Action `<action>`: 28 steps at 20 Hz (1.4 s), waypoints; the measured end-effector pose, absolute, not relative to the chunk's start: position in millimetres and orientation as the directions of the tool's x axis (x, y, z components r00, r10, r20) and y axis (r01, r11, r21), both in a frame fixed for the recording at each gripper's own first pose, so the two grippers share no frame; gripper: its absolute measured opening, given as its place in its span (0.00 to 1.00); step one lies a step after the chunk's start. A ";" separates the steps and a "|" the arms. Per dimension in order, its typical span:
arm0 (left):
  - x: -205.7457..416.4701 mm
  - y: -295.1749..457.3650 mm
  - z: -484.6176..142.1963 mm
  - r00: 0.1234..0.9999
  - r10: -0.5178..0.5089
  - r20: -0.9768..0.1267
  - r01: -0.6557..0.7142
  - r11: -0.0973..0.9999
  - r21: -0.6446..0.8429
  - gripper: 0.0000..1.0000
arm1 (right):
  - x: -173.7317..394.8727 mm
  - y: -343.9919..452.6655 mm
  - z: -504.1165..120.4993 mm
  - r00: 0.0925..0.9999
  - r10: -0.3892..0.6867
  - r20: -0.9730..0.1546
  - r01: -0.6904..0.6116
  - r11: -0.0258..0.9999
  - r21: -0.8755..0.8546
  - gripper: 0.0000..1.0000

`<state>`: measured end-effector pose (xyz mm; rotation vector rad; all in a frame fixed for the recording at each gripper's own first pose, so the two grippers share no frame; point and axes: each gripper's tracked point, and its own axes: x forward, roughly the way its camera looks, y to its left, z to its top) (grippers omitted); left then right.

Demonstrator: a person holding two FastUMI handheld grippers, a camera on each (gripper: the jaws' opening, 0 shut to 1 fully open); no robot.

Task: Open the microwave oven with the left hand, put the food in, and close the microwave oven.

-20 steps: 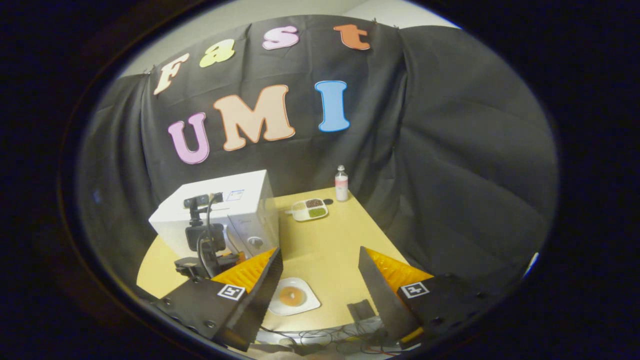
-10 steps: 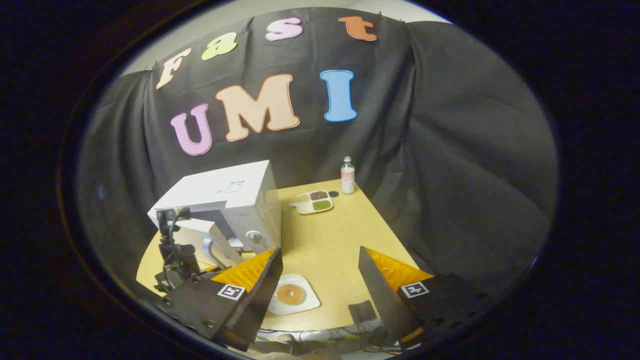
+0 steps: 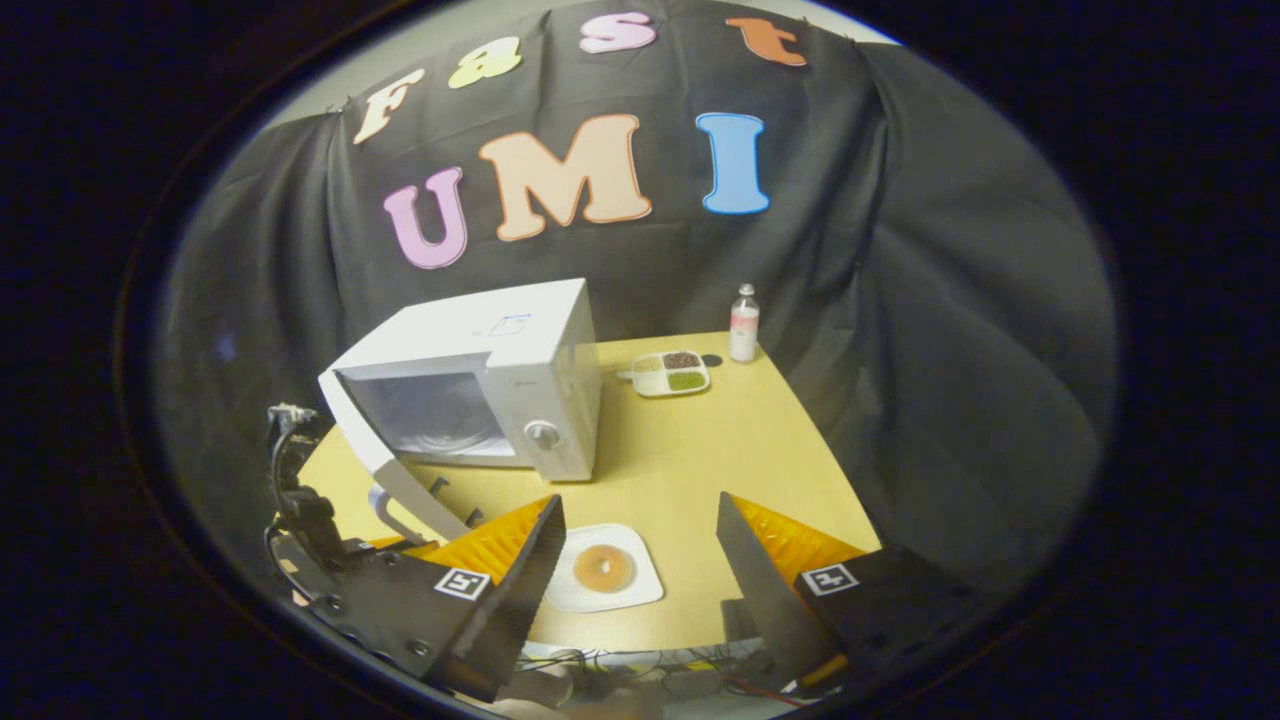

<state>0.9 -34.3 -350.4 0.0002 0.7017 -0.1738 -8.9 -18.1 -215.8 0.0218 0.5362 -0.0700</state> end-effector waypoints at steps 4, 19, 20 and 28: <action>-19.5 -13.4 -351.4 0.739 -0.127 -0.661 0.105 0.992 -0.073 0.18 | -9.1 -8.7 -229.8 0.847 -0.041 -0.529 0.060 0.998 0.018 0.93; -89.8 87.5 -337.7 0.737 0.046 -0.674 -0.112 0.992 -0.055 0.46 | 2.7 34.5 -325.9 0.728 0.087 -0.680 -0.065 0.996 0.058 0.93; -92.3 94.3 -337.6 0.737 0.061 -0.673 -0.133 0.990 -0.056 0.57 | 3.3 34.3 -333.8 0.714 0.092 -0.694 -0.065 0.996 0.065 0.93; -125.0 162.5 -328.8 0.710 0.191 -0.677 -0.282 0.959 -0.025 0.95 | 16.4 33.6 -391.6 0.619 0.102 -0.779 -0.057 0.995 0.085 0.97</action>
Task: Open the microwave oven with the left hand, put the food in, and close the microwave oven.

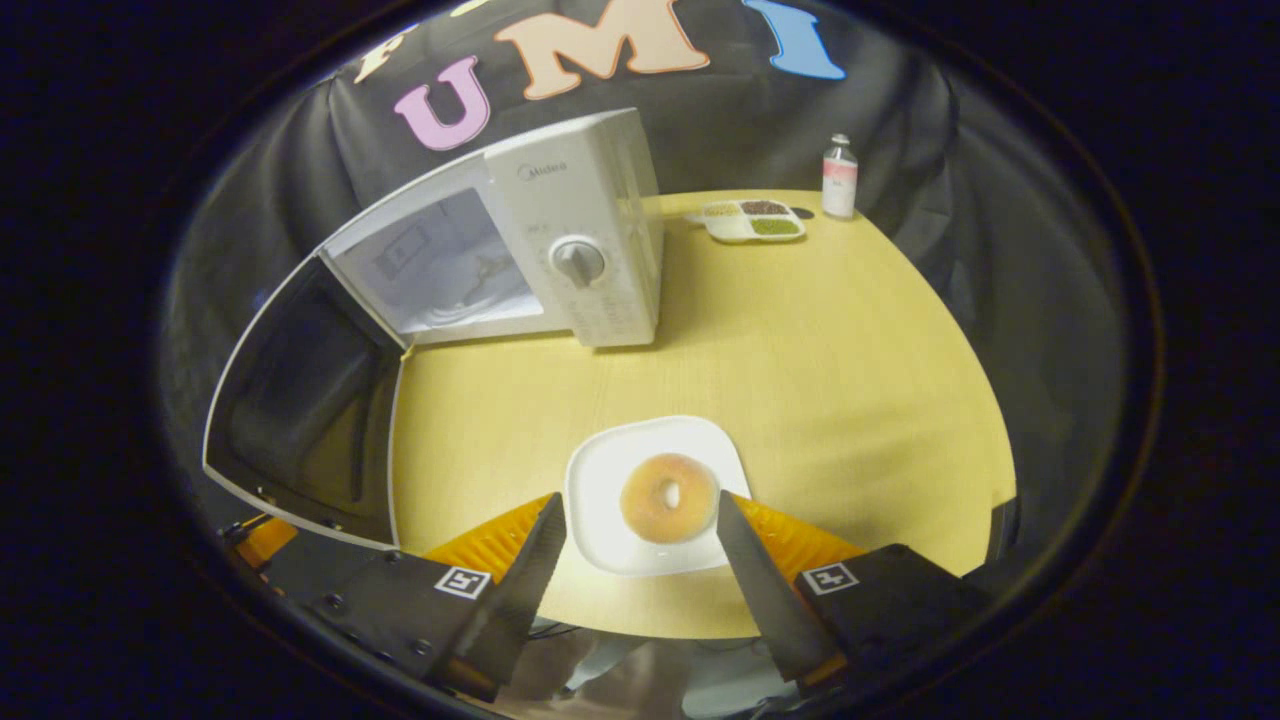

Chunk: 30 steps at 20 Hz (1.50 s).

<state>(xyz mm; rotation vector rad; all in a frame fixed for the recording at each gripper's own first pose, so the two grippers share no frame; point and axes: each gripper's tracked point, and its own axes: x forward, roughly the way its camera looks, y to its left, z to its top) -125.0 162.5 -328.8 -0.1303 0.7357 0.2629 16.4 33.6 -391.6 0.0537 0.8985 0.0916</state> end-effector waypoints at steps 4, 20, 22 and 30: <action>-139.2 210.4 -327.0 0.679 0.289 -0.675 -0.405 0.914 -0.015 0.92 | 25.5 32.4 -412.8 0.587 0.088 -0.805 -0.072 0.996 0.056 0.92; -108.1 305.6 -241.1 0.723 0.535 -0.436 -0.659 0.723 -0.206 0.98 | 31.4 30.5 -465.0 0.475 0.012 -0.880 -0.082 0.996 -0.031 0.92; -98.9 307.9 -233.8 0.737 0.529 -0.422 -0.645 0.737 -0.202 0.97 | 30.6 28.9 -467.6 0.471 -0.007 -0.882 -0.083 0.995 -0.052 0.92; -67.8 304.8 -213.4 0.784 0.489 -0.382 -0.577 0.801 -0.159 0.97 | 28.9 34.8 -467.6 0.456 -0.011 -0.890 -0.038 0.999 -0.032 0.72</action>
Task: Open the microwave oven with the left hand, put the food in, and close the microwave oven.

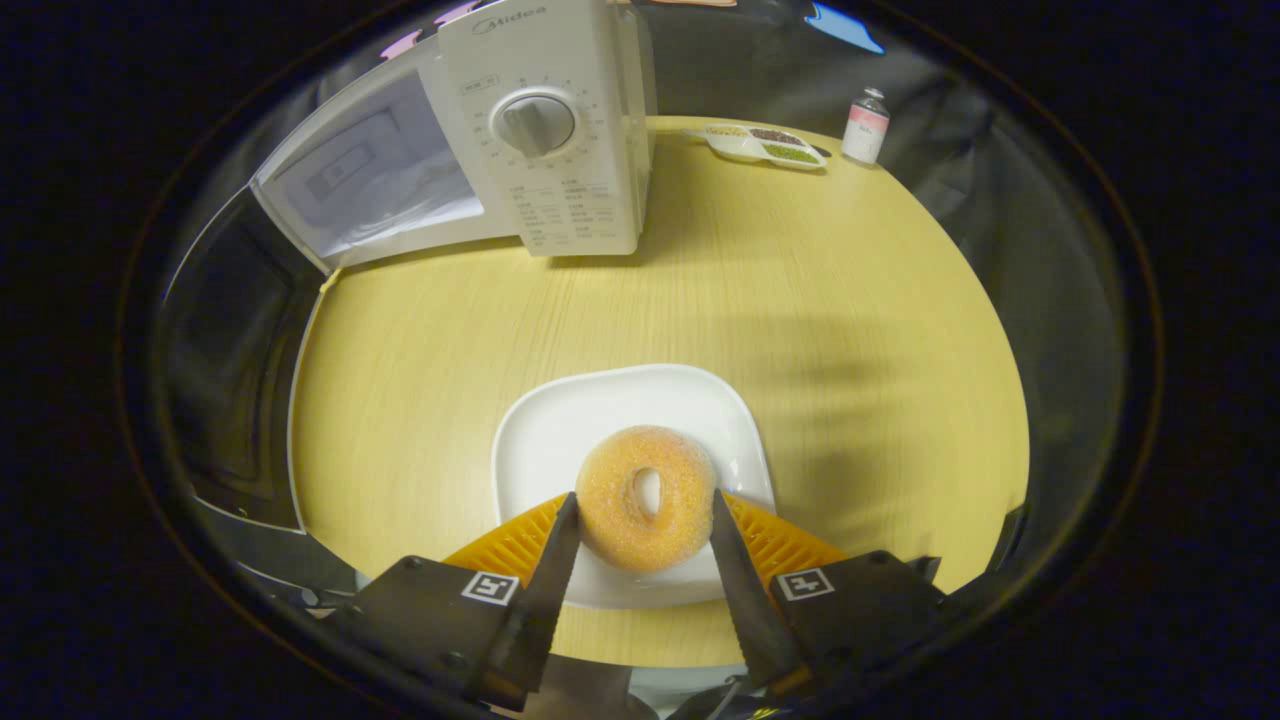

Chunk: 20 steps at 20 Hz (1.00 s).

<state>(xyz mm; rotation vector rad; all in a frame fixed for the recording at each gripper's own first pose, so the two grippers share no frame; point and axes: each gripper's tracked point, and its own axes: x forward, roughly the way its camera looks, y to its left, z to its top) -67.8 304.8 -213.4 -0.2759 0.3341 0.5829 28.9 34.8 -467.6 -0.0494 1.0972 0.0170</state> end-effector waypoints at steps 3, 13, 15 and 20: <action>-56.2 300.5 -208.7 0.805 0.460 -0.374 -0.544 0.824 -0.157 0.97 | 30.6 41.2 -457.7 0.472 -0.007 -0.882 -0.008 1.000 -0.012 0.72; -24.5 295.7 -216.1 0.855 0.351 -0.382 -0.428 0.894 -0.136 0.96 | 44.1 133.7 -413.4 0.600 0.159 -0.784 0.077 0.964 0.255 0.72; -18.6 294.2 -213.7 0.865 0.327 -0.381 -0.402 0.905 -0.135 0.96 | 47.4 149.6 -409.9 0.618 0.162 -0.769 0.092 0.957 0.276 0.72; -9.8 288.1 -220.2 0.878 0.267 -0.397 -0.346 0.927 -0.143 0.96 | 67.7 189.8 -399.9 0.677 0.197 -0.709 0.139 0.912 0.386 0.78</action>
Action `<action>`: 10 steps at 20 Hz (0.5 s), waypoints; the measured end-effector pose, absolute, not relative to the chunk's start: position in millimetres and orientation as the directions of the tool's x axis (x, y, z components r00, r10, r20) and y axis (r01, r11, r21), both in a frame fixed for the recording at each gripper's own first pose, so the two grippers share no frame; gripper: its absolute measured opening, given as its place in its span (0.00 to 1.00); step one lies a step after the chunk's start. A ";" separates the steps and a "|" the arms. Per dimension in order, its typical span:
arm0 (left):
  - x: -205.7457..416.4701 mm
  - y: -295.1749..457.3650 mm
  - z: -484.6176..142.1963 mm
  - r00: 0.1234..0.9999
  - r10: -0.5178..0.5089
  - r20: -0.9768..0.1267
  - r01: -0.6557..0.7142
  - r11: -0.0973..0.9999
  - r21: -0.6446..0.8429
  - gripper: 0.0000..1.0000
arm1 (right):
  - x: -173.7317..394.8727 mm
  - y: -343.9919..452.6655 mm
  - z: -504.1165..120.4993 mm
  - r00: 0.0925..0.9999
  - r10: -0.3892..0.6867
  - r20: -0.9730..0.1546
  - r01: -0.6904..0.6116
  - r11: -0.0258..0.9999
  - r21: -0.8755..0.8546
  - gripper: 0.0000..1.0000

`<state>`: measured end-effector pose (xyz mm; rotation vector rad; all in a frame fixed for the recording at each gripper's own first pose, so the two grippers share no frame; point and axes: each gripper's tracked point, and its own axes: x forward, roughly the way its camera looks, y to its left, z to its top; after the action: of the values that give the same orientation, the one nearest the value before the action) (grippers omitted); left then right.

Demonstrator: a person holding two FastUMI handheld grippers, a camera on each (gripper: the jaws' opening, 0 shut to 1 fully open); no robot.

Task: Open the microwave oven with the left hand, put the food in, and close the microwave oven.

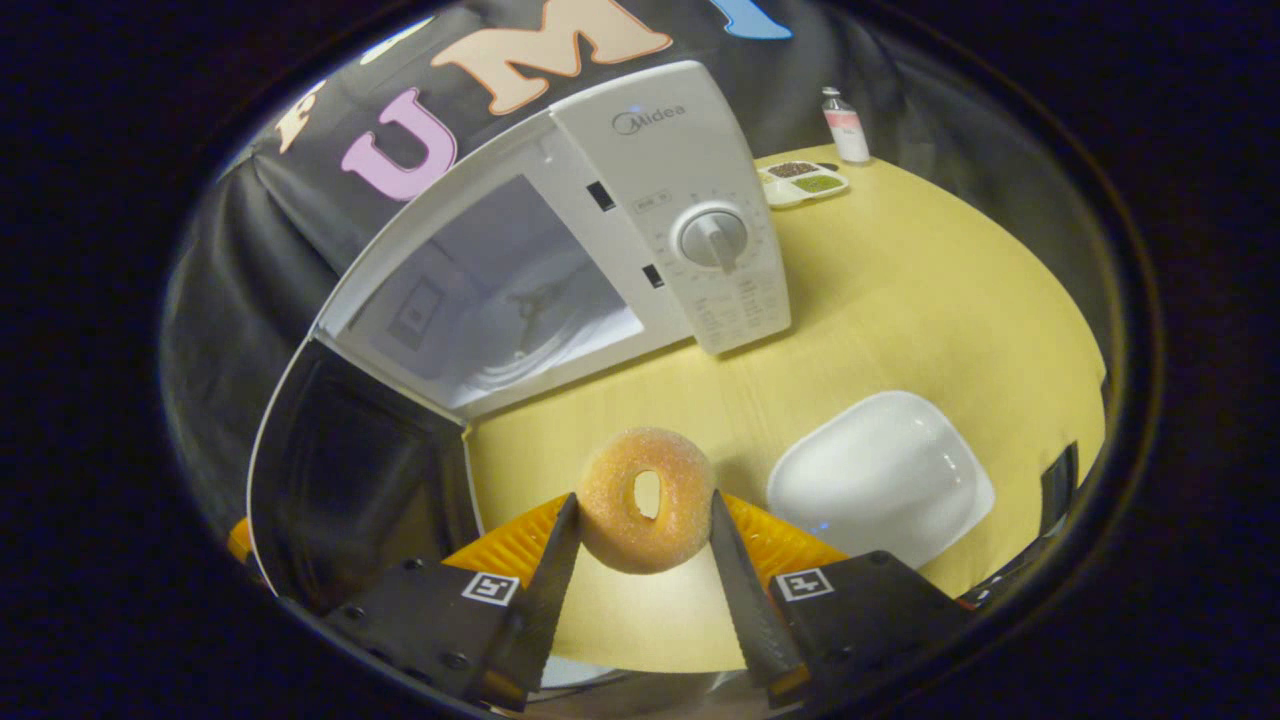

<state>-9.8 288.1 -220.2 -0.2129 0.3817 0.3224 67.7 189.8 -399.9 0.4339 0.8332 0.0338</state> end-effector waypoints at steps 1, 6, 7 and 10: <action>-8.9 287.2 -220.0 0.880 0.258 -0.399 -0.337 0.931 -0.141 0.97 | 74.5 198.7 -398.2 0.691 0.205 -0.693 0.139 0.904 0.405 0.77; 0.4 280.5 -227.5 0.889 0.196 -0.414 -0.285 0.944 -0.165 0.96 | 107.6 244.8 -390.6 0.733 0.256 -0.630 0.140 0.850 0.508 0.72; 2.0 279.6 -230.8 0.886 0.185 -0.425 -0.278 0.946 -0.167 0.96 | 114.8 252.8 -391.7 0.737 0.261 -0.623 0.142 0.842 0.520 0.72; 2.0 281.0 -236.7 0.874 0.176 -0.453 -0.266 0.953 -0.144 0.97 | 135.8 276.2 -388.6 0.767 0.259 -0.587 0.150 0.817 0.557 0.71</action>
<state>2.0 281.0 -236.7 -0.2056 0.4524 0.2324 135.8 276.2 -388.6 0.6248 0.7056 0.0635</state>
